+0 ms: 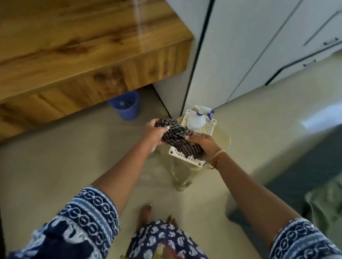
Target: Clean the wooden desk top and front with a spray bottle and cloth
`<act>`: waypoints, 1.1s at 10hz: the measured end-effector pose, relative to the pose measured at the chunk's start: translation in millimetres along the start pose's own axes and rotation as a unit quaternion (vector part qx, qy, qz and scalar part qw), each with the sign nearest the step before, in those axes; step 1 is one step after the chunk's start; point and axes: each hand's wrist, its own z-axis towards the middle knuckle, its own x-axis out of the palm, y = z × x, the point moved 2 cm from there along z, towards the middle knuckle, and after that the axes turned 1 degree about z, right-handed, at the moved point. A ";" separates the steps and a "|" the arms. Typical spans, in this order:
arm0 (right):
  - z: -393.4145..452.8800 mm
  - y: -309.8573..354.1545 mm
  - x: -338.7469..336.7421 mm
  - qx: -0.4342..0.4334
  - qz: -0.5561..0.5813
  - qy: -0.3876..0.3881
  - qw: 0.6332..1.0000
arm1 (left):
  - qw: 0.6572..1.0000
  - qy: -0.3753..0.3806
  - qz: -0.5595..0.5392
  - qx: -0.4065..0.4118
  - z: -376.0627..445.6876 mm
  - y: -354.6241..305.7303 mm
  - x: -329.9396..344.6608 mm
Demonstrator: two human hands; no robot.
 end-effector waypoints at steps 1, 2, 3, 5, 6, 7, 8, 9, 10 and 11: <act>8.0 -4.0 -21.7 -0.009 0.017 -0.041 0.999 | 0.999 0.002 0.016 -0.031 14.9 13.5 24.6; 39.2 -18.2 -48.7 -0.004 -0.010 -0.113 0.994 | 0.994 0.023 0.049 -0.091 43.6 39.9 51.6; 67.8 -33.2 -61.9 -0.001 -0.040 -0.137 0.990 | 0.990 0.034 0.070 -0.118 63.9 57.7 63.3; 127.7 -60.8 -75.2 0.015 -0.095 -0.153 0.984 | 0.979 0.029 0.161 -0.125 120.0 101.7 75.7; 153.0 -74.9 -77.1 0.012 -0.179 -0.151 0.972 | 0.972 0.024 0.196 -0.125 140.7 122.0 74.2; 157.8 -75.6 -76.1 0.001 -0.294 -0.152 0.944 | 0.967 0.026 0.223 -0.118 147.9 128.8 68.1; 151.5 -68.7 -73.0 0.003 -0.375 -0.159 0.913 | 0.957 0.027 0.275 -0.093 147.1 122.7 55.6; 134.4 -57.3 -69.5 0.007 -0.402 -0.161 0.901 | 0.946 0.023 0.315 -0.069 134.7 107.3 46.3; 100.9 -30.8 -56.3 -0.004 -0.418 -0.149 0.896 | 0.930 0.032 0.367 -0.016 102.2 68.7 42.1; 78.6 -16.8 -46.1 -0.018 -0.425 -0.145 0.893 | 0.922 0.039 0.384 0.021 78.4 47.7 38.7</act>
